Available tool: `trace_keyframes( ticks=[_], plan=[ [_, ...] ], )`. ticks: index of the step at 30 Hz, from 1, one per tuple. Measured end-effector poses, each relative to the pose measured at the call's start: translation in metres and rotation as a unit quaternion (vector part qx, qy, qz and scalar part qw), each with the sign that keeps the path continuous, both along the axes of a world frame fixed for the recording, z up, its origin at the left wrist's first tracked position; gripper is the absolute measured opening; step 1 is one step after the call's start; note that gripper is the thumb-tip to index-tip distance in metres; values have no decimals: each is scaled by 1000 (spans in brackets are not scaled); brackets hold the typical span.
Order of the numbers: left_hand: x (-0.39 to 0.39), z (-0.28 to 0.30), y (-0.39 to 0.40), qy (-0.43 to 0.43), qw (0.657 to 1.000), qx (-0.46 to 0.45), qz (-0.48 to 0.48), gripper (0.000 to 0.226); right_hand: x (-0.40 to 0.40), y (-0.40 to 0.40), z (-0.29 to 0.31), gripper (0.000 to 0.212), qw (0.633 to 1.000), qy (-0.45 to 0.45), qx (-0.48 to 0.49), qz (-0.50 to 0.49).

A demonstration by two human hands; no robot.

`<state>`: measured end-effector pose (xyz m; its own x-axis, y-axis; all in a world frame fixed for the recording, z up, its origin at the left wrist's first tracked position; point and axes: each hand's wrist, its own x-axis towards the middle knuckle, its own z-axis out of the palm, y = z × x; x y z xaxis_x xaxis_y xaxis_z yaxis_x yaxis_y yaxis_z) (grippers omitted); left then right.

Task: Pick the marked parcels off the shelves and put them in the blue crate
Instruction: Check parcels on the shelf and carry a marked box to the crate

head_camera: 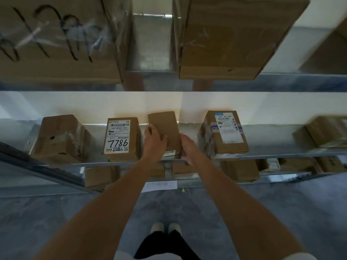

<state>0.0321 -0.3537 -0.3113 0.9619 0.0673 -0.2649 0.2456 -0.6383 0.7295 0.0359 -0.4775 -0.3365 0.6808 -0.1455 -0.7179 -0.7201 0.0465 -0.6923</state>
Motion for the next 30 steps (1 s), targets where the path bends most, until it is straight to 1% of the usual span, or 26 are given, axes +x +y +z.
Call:
trace_keyframes(
  ticks=[1, 4, 5, 6, 8, 9, 11, 12, 13, 14, 16, 18, 19, 21, 23, 24, 25, 27, 28, 30],
  plan=[
    [0, 0, 1, -1, 1000, 4, -5, 73, -2, 1, 6, 43, 1000, 9, 11, -6],
    [2, 1, 2, 11, 1000, -14, -2, 71, -9, 0, 25, 18, 998, 19, 49, -41],
    [4, 1, 3, 10, 1000, -24, 4, 70, -10, -3, 25, 15, 997, 16, 61, -54],
    [5, 2, 4, 7, 999, -38, 13, 69, -12, -6, 24, 20, 996, 10, 70, -62],
    [6, 2, 6, 9, 996, -76, 39, 67, -13, -11, 25, 41, 994, -8, 89, -67],
    [6, 2, 7, 19, 994, -99, 48, 70, -13, -12, 23, 51, 993, -17, 98, -65],
    [6, 3, 7, 50, 986, -149, 64, 90, -12, -12, 23, 66, 993, -39, 95, -53],
    [8, 0, 7, 69, 980, -168, 77, 104, -12, -12, 26, 69, 994, -51, 82, -42],
    [12, -8, 8, 89, 976, -177, 88, 116, -11, -11, 27, 68, 995, -64, 66, -29],
    [17, -16, 9, 111, 973, -180, 91, 121, -11, -9, 29, 67, 996, -76, 50, -16],
    [21, -25, 10, 149, 967, -189, 88, 123, -12, -5, 31, 65, 995, -94, 25, -2],
    [12, -7, 8, 170, 954, -227, 97, 123, -15, -1, 32, 66, 994, -108, 4, -2],
    [9, -1, 7, 176, 947, -251, 98, 120, -16, 0, 31, 65, 994, -109, -1, -5],
    [6, 8, 7, 167, 939, -285, 96, 99, -20, -2, 29, 52, 993, -102, 39, -44],
    [7, 11, 9, 176, 917, -336, 124, 84, -24, -6, 29, 40, 985, -76, 120, -101],
    [7, 15, 10, 198, 896, -372, 143, 78, -25, -9, 27, 40, 982, -56, 144, -110],
    [8, 16, 11, 225, 867, -418, 149, 72, -25, -12, 24, 45, 982, -35, 154, -100],
    [7, 20, 14, 270, 805, -513, 129, 68, -27, -14, 23, 64, 980, 1, 183, -73],
    [5, 21, 14, 278, 784, -541, 123, 65, -28, -14, 22, 70, 973, 8, 218, -75],
    [4, 20, 14, 273, 763, -567, 151, 55, -28, -15, 25, 63, 957, -14, 273, -102]
  ],
)
